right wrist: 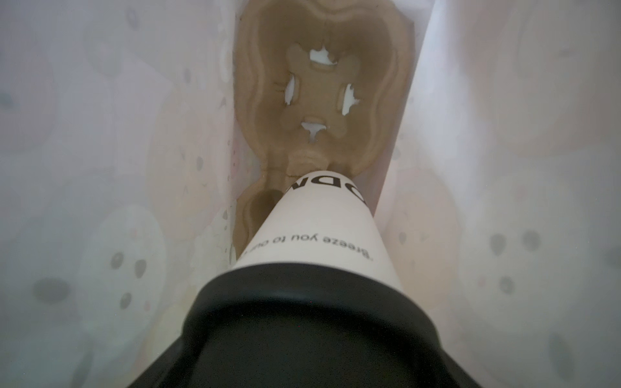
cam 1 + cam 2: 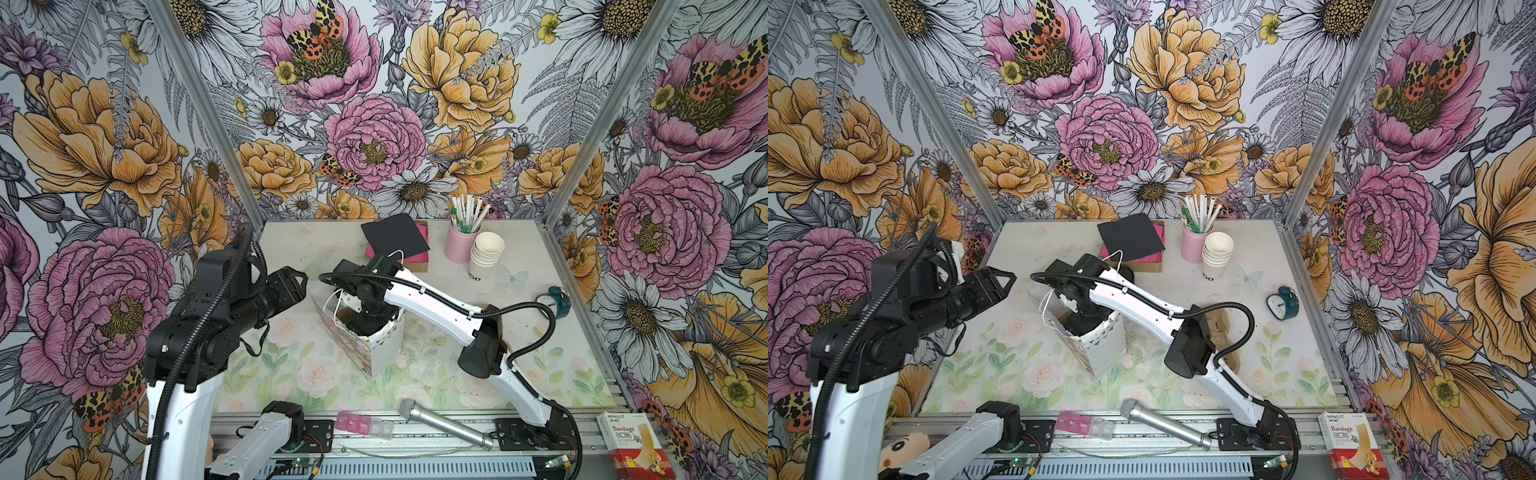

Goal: Pack a coffee takeout order
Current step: Move the takeout bag to the center of the table.

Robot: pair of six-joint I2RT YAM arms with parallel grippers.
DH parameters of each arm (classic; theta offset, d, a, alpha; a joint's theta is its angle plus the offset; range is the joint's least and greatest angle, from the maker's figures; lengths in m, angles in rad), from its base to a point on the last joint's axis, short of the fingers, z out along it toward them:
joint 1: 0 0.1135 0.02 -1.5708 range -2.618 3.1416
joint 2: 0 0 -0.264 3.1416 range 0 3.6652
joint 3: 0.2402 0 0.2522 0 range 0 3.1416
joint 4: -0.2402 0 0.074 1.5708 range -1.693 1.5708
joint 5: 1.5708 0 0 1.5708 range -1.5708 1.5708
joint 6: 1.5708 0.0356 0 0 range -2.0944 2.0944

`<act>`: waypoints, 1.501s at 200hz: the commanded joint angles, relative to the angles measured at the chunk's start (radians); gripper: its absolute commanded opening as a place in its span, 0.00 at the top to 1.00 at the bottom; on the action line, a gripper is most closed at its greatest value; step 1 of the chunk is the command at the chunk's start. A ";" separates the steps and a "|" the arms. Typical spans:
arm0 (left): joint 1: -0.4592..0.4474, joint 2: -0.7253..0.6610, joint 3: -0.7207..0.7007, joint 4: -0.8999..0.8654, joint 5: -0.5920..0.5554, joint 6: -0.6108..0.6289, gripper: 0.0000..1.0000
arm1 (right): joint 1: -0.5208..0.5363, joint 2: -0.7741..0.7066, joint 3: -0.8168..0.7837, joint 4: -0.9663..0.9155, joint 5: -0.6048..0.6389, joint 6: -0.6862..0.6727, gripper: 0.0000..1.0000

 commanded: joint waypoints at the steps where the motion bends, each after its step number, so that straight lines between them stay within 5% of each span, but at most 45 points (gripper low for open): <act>1: 0.055 0.048 0.017 -0.025 0.238 0.182 0.36 | -0.002 -0.062 -0.033 -0.071 0.015 -0.018 0.18; 78: 0.073 0.052 -0.035 -0.023 0.234 0.284 0.40 | 0.005 -0.184 -0.233 -0.036 0.034 -0.035 0.17; 150: 0.090 0.066 -0.050 0.010 0.380 0.328 0.45 | 0.003 -0.323 -0.431 0.044 0.042 -0.089 0.16; 176: 0.038 0.069 -0.053 0.015 0.385 0.336 0.45 | 0.003 -0.335 -0.434 0.055 0.041 -0.104 0.16; 222: -0.136 0.089 -0.091 0.015 0.203 0.313 0.46 | 0.004 -0.352 -0.478 0.090 0.027 -0.111 0.16; 300: -0.036 0.134 -0.102 0.015 0.299 0.402 0.51 | -0.001 -0.370 -0.530 0.141 0.016 -0.145 0.16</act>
